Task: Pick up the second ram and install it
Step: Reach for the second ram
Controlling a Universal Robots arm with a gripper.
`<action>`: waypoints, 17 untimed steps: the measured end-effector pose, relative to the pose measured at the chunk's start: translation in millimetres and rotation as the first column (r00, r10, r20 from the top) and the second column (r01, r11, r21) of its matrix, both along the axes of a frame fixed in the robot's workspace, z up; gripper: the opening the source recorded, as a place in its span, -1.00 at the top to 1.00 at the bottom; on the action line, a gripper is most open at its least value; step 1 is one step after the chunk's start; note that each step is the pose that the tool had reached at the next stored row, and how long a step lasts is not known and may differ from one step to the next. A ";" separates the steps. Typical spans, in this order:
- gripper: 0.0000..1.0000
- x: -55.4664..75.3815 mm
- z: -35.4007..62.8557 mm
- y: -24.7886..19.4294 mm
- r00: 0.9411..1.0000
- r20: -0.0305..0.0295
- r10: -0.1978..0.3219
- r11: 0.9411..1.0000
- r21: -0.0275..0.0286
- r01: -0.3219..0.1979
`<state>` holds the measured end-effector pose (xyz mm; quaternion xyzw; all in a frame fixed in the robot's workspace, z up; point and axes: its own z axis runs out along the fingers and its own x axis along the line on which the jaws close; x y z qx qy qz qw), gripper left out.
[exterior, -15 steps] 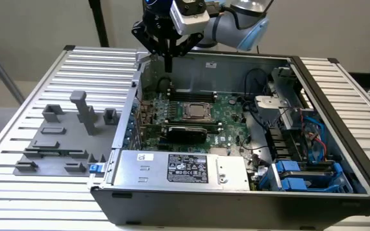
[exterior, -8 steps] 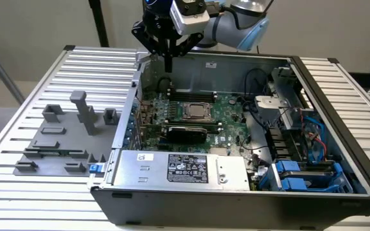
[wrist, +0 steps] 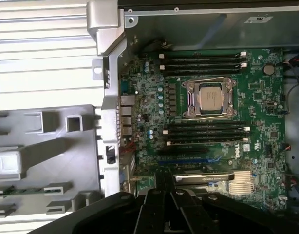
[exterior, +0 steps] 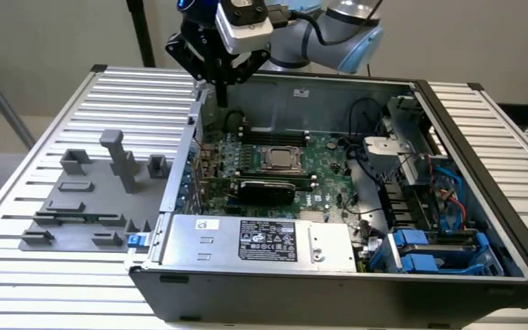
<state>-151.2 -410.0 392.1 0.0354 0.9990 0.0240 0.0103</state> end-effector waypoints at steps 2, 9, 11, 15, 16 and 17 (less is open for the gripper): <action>0.79 -9.1 -0.3 -2.9 1.000 0.000 0.000 1.000 0.000 0.000; 0.79 -40.9 -1.4 -12.5 1.000 0.000 0.000 1.000 0.000 0.000; 0.79 -49.8 -1.7 -15.2 1.000 0.000 0.000 1.000 0.000 0.000; 0.79 -75.8 -2.7 -23.1 1.000 0.000 0.000 1.000 0.000 0.000; 0.79 -80.4 -2.9 -24.4 1.000 0.000 0.000 1.000 0.000 0.000; 0.79 -84.9 -3.1 -25.8 1.000 0.000 0.000 1.000 0.000 0.000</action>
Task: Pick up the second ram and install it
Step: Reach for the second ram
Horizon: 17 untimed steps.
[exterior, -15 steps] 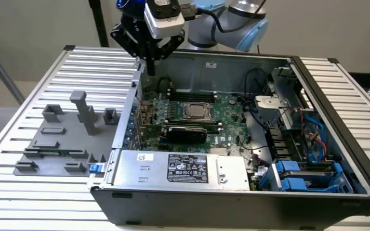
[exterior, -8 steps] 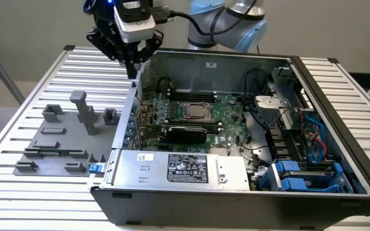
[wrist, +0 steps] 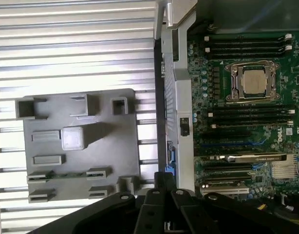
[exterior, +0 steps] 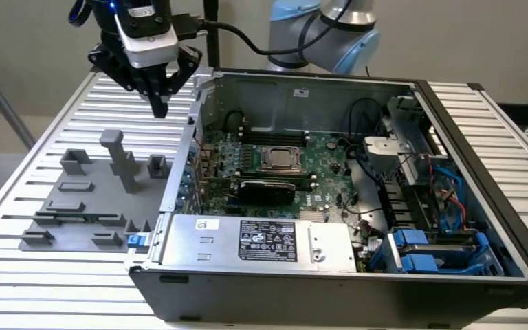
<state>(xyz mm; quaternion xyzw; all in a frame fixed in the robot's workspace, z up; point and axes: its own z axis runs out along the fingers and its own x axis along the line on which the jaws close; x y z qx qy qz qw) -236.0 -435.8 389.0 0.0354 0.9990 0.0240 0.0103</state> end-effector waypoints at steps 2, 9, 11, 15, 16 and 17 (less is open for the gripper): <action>0.79 -9.4 -0.5 -2.7 1.000 0.000 0.000 1.000 0.000 0.000; 0.79 -41.2 -4.8 -9.2 1.000 0.000 0.000 1.000 0.000 0.000; 0.79 -50.1 -7.2 -10.0 1.000 -0.001 0.000 1.000 0.000 0.000; 0.79 -68.4 -12.7 -11.0 1.000 -0.004 0.000 1.000 -0.001 0.000; 0.79 -73.0 -14.1 -11.2 1.000 -0.005 0.000 1.000 -0.001 0.000; 0.79 -77.5 -15.4 -11.4 1.000 -0.005 0.000 1.000 -0.001 0.000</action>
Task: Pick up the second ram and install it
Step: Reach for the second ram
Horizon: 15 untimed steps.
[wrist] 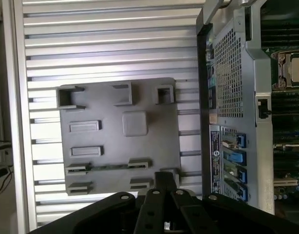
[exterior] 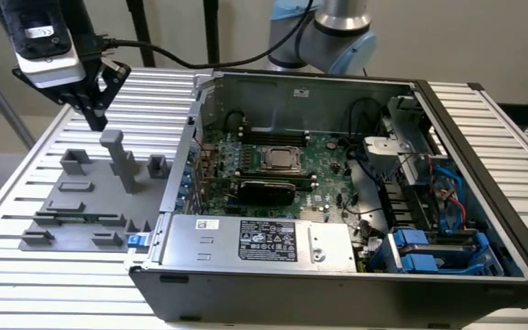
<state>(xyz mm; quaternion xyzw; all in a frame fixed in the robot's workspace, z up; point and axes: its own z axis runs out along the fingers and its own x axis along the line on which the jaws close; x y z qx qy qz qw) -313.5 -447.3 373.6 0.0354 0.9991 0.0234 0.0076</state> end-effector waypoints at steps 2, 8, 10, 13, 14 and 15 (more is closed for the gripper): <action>0.79 -9.1 -2.8 -0.4 1.000 -0.001 0.000 1.000 0.000 0.000; 0.79 -36.3 -11.0 -1.6 1.000 -0.006 0.000 1.000 -0.001 0.000; 0.79 -45.7 -13.9 -2.1 1.000 -0.007 0.000 1.000 -0.002 0.000; 0.79 -59.0 -17.9 -2.8 1.000 -0.009 0.000 1.000 -0.002 0.000; 0.79 -63.9 -19.2 -3.2 1.000 -0.010 0.000 1.000 -0.002 0.000; 0.79 -68.0 -20.2 -3.5 1.000 -0.010 0.000 1.000 -0.002 0.000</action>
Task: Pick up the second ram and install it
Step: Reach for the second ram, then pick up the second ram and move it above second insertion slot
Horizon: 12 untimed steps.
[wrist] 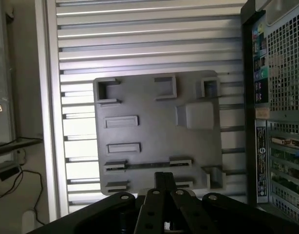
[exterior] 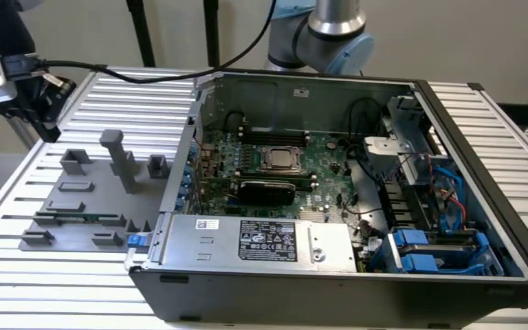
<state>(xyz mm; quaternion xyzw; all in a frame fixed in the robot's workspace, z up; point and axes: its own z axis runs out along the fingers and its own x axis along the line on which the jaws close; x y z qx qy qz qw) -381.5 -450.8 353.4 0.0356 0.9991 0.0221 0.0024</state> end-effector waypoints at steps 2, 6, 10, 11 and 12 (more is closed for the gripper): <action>0.79 -6.5 -1.4 -1.0 1.000 -0.002 0.000 1.000 0.000 0.000; 0.79 -7.4 -1.6 -1.1 1.000 -0.002 0.000 1.000 0.000 0.000; 0.79 -7.4 -1.5 -1.1 1.000 -0.003 0.000 1.000 0.000 0.000; 0.79 -7.4 -1.5 -1.1 1.000 -0.003 0.000 1.000 0.000 0.000; 0.79 -7.4 -1.6 -1.1 1.000 -0.002 0.000 1.000 0.000 0.000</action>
